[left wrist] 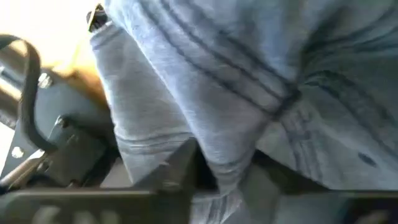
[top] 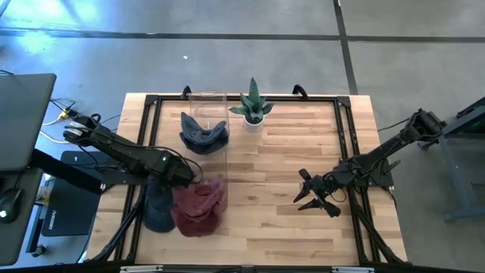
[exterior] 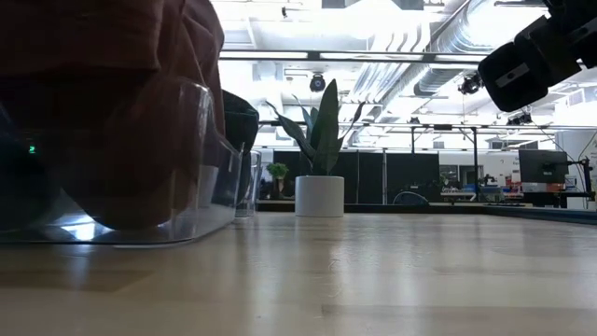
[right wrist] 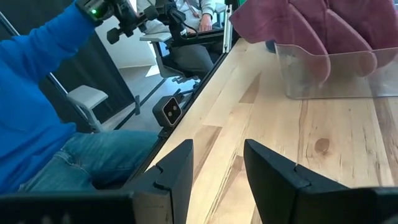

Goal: Pick & Place hat
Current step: Put the blue cap into the top transparent bin

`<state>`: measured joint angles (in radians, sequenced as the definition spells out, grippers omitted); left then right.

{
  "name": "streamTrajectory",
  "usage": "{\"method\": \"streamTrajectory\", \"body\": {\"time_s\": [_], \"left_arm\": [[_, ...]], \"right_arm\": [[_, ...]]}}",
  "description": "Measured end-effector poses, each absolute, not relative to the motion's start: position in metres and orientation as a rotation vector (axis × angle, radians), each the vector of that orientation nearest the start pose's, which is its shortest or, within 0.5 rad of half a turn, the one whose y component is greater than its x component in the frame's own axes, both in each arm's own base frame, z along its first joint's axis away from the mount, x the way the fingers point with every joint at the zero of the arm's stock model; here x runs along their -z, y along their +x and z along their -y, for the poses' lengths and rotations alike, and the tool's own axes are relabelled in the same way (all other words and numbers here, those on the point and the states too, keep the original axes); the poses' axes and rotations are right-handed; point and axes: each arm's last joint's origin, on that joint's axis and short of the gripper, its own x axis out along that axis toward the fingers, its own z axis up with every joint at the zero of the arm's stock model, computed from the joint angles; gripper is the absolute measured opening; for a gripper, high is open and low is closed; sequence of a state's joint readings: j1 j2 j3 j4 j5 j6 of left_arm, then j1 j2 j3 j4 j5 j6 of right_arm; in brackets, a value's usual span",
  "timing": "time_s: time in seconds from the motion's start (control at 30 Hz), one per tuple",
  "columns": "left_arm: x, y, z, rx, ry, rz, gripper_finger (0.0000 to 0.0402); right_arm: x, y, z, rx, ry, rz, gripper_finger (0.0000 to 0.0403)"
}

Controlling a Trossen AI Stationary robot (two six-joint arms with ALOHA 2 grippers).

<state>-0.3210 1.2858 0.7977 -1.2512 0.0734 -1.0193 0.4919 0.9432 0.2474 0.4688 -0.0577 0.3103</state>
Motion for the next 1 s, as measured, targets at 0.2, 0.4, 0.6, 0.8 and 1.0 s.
{"method": "streamTrajectory", "body": {"time_s": [0.2,0.4,0.6,0.8,1.0], "left_arm": [[-0.207,0.167,0.058,-0.567,-0.526,-1.688,0.0015],[-0.232,0.165,0.056,-0.652,-0.472,-1.711,0.0005],[-0.268,0.165,0.054,-0.734,-0.482,-1.622,0.0002],[-0.305,0.165,0.051,-0.757,-0.568,-1.391,0.0001],[-0.343,0.161,0.046,-0.788,-0.653,-1.164,0.0]], "right_arm": [[-0.185,0.163,-0.089,-0.507,0.251,-0.306,0.0138],[-0.184,0.163,-0.089,-0.506,0.251,-0.307,0.0138],[-0.184,0.163,-0.089,-0.506,0.251,-0.307,0.0138],[-0.184,0.163,-0.089,-0.508,0.251,-0.309,0.0138],[-0.184,0.163,-0.089,-0.507,0.251,-0.308,0.0138]]}}
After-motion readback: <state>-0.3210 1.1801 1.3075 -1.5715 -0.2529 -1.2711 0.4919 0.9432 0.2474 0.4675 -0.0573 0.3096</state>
